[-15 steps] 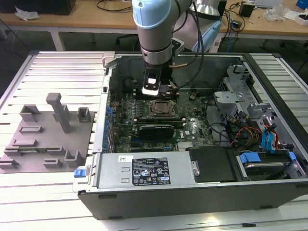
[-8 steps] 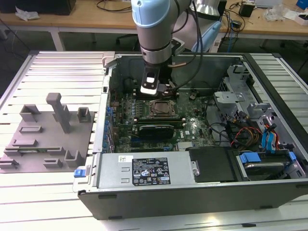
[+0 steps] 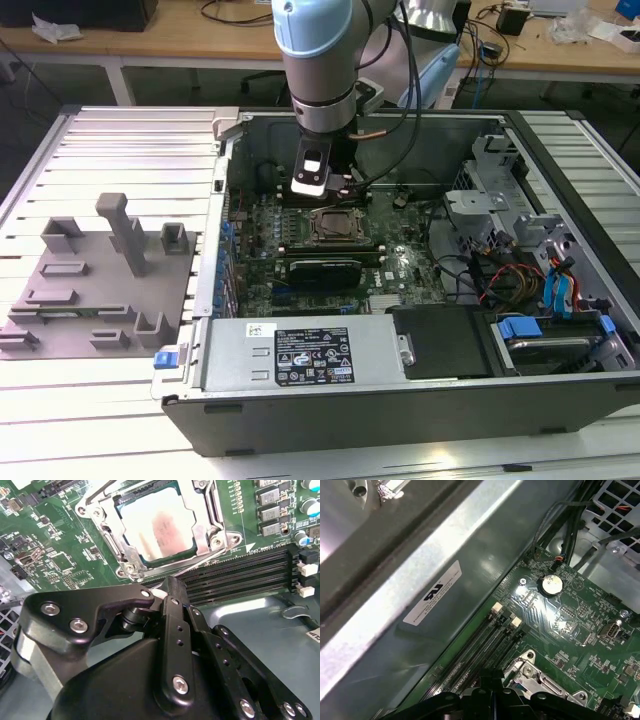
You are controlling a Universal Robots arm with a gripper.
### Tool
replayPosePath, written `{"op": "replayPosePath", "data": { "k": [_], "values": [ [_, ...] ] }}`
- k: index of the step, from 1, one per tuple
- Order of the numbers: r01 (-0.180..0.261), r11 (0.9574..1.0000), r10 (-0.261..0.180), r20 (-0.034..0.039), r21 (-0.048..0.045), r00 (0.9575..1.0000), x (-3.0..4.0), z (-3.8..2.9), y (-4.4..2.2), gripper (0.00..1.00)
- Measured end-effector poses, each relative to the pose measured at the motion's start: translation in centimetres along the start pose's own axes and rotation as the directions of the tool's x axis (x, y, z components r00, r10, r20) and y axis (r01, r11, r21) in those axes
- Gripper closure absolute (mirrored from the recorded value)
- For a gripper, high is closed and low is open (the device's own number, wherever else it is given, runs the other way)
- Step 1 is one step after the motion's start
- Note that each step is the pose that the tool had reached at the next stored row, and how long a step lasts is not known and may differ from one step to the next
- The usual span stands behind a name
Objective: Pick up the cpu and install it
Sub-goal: 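Install the first cpu locking lever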
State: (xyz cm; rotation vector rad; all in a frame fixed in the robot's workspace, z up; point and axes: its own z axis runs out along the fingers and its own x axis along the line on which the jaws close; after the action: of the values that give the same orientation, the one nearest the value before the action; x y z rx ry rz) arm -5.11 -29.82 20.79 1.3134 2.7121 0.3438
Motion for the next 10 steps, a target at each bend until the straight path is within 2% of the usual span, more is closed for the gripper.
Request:
{"op": "replayPosePath", "data": {
  "k": [10],
  "values": [
    [0.001, 1.0, -0.001, 0.0027, -0.0044, 1.0, -0.18, 0.51, -0.27, 0.89]
  ]
}}
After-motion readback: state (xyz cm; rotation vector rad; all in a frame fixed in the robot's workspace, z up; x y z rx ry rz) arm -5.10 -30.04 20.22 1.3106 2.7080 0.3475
